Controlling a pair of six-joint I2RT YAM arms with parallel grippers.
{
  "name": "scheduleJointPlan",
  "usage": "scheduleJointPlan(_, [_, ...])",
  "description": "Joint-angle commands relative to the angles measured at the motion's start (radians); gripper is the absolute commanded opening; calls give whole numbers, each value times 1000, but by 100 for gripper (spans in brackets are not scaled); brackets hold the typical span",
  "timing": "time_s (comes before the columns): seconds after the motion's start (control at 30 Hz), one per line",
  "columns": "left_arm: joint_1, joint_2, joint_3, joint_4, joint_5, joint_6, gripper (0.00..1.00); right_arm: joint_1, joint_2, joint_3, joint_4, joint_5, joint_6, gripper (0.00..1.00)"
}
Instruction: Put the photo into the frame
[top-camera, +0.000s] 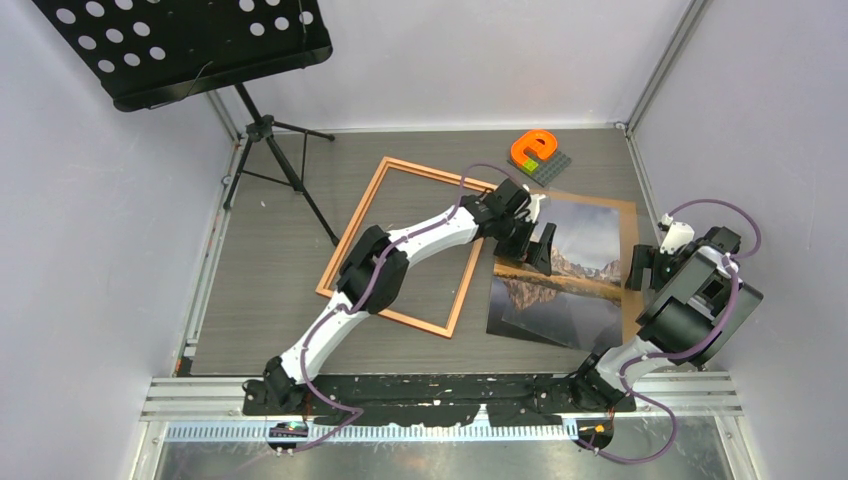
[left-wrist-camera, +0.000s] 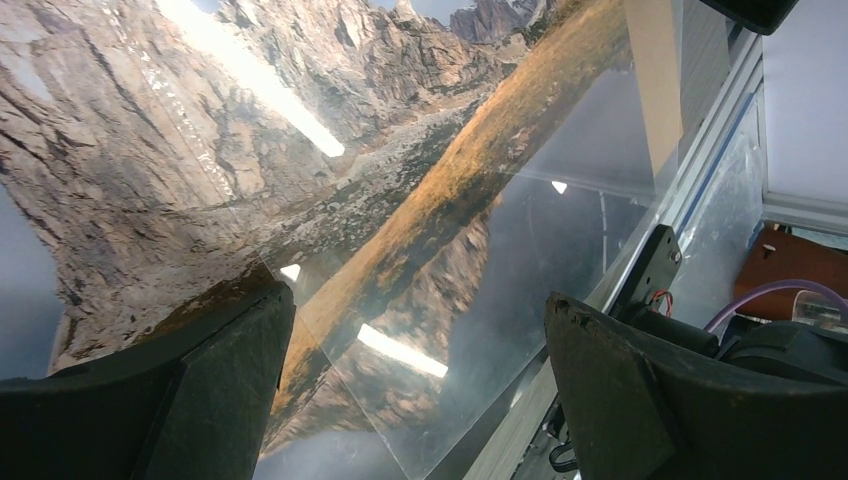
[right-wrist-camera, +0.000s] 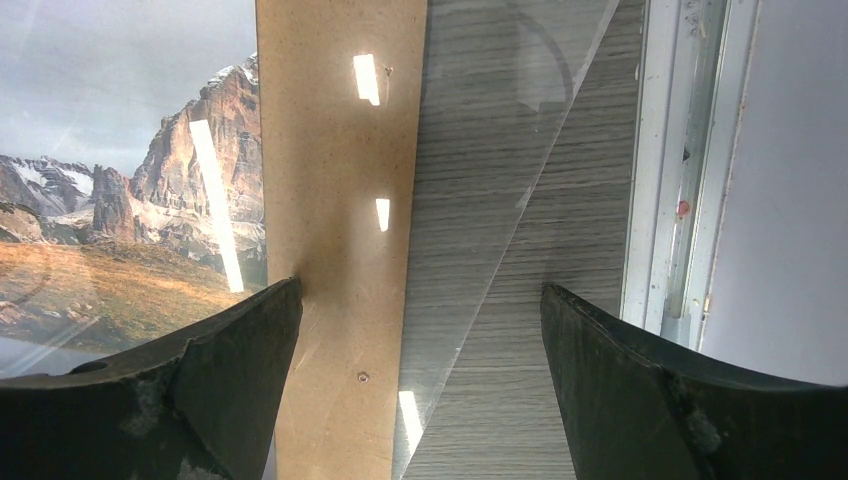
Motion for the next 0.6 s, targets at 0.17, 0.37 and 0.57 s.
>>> scheduleJointPlan(0.17, [-17,45,28,-1,53,-41,99,-25,66,3,-12,-56,23,94])
scheduleJointPlan(0.37, [-16,48,19,-1,57,-40,99,-47,101,39,-64,-126,26,94])
scheduleJointPlan(0.57, [-17,46,17,-4,58,-35,99,-53,117,52,-92,-170,18,93])
